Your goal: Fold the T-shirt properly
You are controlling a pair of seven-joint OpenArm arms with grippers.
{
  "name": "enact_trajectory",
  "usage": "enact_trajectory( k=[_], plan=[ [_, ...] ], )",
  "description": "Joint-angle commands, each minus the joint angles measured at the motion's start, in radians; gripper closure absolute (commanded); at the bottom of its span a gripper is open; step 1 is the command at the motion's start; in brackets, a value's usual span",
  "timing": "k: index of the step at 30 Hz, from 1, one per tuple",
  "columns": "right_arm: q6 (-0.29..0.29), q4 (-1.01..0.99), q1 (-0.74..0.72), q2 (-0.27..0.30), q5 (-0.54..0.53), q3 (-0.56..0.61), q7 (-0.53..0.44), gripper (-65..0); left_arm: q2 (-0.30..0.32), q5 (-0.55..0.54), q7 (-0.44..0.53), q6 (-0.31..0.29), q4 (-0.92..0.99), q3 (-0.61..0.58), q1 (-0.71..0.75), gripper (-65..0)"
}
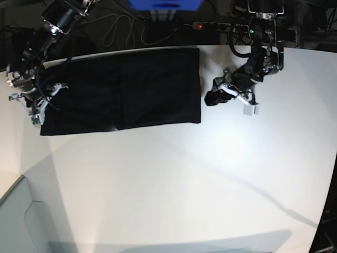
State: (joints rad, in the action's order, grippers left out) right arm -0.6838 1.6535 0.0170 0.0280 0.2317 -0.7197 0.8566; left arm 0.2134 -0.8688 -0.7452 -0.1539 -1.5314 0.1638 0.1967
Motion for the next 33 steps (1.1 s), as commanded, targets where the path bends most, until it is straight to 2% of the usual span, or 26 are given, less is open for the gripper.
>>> enact_trajectory(
  k=[1,4,6,12,15,23,25,27,33],
  plan=[
    [-0.014,-0.006,-0.013,0.013,-0.007,-0.001,-0.012,-0.4,0.005,-0.014,0.009,-0.008,-0.021,-0.002,0.002,-27.4],
    [-0.014,-0.032,-0.015,0.023,-0.005,-0.001,-0.012,-1.9,0.005,-0.014,0.006,-0.008,-0.024,0.001,0.007,-27.4],
    [-0.014,-0.034,-0.015,0.034,-0.005,-0.001,-0.012,-8.4,0.005,-0.014,0.005,-0.008,-0.022,0.003,0.007,-27.4],
    [-0.014,-0.023,-0.016,0.037,-0.008,-0.001,-0.012,-44.5,0.005,-0.014,0.003,-0.008,-0.024,0.004,0.008,-27.4],
    [-0.014,0.017,-0.015,0.037,-0.01,-0.005,-0.012,-53.0,0.005,-0.014,0.009,-0.008,-0.025,0.004,0.024,-27.4],
    [-0.014,0.119,-0.027,0.029,-0.012,-0.002,-0.009,-53.7,0.005,-0.014,0.011,-0.008,-0.025,0.004,0.027,-27.4],
    [-0.014,0.127,-0.03,0.029,-0.012,-0.002,0.034,-53.7,0.005,-0.014,0.011,-0.008,-0.025,0.006,0.027,-27.4],
    [-0.014,0.118,-0.033,0.029,-0.012,-0.002,0.074,-53.7,0.005,-0.014,0.011,-0.008,-0.025,0.006,0.027,-27.4],
    [-0.014,0.009,-0.07,0.029,-0.012,-0.008,0.076,-53.7,0.005,-0.016,0.011,-0.008,-0.025,0.006,0.027,-27.4]
  ],
)
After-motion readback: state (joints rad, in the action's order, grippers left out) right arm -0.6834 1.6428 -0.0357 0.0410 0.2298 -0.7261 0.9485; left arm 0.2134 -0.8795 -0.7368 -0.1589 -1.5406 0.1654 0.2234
